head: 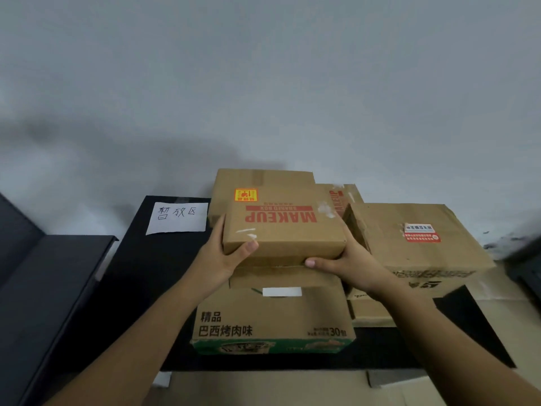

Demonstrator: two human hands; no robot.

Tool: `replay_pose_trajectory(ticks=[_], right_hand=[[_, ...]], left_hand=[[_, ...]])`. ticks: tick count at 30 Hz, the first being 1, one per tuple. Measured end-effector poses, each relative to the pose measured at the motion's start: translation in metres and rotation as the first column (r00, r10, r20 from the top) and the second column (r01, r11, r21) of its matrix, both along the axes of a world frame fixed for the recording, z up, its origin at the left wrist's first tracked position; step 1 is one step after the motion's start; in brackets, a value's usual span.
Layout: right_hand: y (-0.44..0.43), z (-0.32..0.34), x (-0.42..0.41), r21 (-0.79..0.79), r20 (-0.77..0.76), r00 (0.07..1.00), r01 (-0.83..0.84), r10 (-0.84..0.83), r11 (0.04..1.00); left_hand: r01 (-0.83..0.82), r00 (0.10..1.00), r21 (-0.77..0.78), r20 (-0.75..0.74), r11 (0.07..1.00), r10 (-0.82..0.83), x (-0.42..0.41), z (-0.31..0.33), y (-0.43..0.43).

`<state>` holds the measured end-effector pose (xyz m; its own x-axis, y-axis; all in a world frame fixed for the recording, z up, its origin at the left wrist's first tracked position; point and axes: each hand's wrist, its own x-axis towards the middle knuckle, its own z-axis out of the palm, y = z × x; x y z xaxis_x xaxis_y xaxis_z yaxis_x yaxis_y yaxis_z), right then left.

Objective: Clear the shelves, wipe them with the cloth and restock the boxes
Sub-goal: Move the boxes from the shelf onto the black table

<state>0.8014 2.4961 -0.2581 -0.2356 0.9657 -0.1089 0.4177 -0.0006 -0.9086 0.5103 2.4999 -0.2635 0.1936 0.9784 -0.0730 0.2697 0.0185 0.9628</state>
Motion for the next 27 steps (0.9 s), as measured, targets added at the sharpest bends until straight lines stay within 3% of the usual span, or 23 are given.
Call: replay_pose_trajectory(ticks=[17, 27], right_hand=[[0.025, -0.103, 0.021, -0.108, 0.005, 0.998, 0.059, -0.059, 0.992], [0.018, -0.118, 0.029, -0.133, 0.006, 0.999, 0.043, -0.042, 0.990]], left_hand=[[0.021, 0.995, -0.074, -0.091, 0.997, -0.028, 0.020, -0.093, 0.025], [0.065, 0.993, -0.119, -0.091, 0.991, -0.076, 0.022, -0.111, 0.017]])
